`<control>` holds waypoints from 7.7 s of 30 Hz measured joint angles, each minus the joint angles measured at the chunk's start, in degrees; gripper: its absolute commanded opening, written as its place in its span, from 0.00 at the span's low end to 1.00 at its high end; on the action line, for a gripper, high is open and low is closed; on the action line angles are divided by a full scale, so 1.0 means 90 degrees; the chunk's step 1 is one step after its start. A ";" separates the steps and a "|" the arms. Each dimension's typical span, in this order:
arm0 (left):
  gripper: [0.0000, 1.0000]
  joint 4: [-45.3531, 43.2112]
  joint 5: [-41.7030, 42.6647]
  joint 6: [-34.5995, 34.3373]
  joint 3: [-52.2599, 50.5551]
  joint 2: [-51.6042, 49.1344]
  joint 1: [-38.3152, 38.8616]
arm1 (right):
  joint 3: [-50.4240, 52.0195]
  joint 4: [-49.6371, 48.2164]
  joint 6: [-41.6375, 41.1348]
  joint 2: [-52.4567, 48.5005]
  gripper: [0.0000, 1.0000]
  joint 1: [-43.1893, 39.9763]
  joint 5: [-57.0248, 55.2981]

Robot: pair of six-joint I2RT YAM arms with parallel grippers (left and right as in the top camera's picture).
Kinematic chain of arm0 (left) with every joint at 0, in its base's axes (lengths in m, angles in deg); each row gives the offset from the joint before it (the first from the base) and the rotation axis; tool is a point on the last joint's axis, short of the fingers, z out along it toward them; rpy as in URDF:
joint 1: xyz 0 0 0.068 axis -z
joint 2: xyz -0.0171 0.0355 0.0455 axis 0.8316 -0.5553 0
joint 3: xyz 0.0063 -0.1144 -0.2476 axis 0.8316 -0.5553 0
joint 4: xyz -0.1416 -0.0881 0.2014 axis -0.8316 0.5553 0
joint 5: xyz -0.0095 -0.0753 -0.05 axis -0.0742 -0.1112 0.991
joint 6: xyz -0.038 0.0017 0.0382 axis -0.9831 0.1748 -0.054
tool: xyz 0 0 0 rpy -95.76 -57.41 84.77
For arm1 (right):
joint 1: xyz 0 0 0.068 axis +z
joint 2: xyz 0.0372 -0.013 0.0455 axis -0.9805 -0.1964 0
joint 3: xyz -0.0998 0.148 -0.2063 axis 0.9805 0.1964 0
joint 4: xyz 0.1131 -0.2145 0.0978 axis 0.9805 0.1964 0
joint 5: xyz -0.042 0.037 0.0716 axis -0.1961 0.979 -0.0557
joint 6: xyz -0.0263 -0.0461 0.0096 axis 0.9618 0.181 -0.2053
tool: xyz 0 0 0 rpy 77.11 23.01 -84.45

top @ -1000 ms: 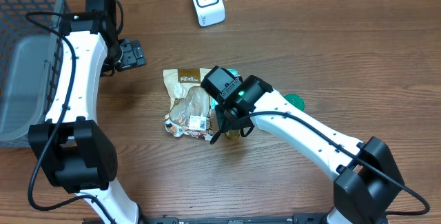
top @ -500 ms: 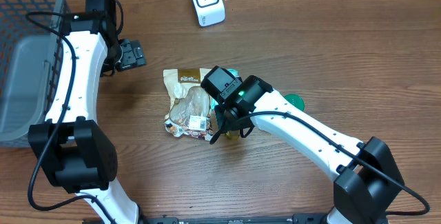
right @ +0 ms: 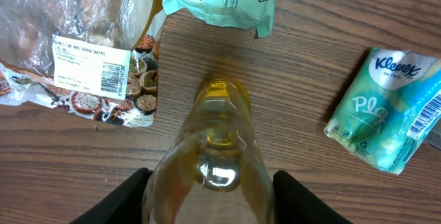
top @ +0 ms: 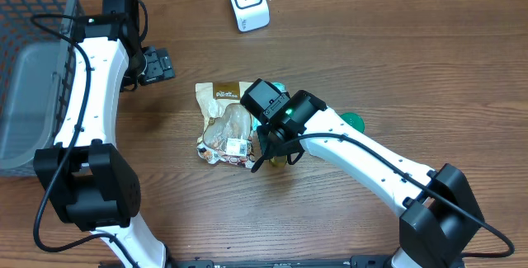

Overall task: Scan the item barcode
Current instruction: 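Close the right gripper around the oil bottle neck, then lift the oil bottle and tilt it horizontally with the right gripper, then carry the oil bottle toward the white scanner with the right gripper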

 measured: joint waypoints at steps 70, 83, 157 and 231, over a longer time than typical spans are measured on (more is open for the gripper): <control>1.00 0.0000 0.0000 0.0002 0.0000 0.0000 0.0039 | -0.0182 0.0333 0.3359 0.1688 0.34 -0.3266 0.8541; 0.99 0.0000 0.0000 0.0002 0.0000 0.0000 0.0039 | -0.0182 0.0379 0.3470 0.1688 0.34 -0.3266 0.8667; 1.00 0.0002 0.0000 0.0002 0.0000 0.0000 0.0039 | -0.1974 0.0916 0.2861 0.1486 0.20 -0.3242 0.3215; 1.00 0.0000 0.0000 0.0002 0.0000 0.0000 0.0039 | -0.4498 -0.6929 0.9357 -0.4595 0.20 -0.1389 -0.2705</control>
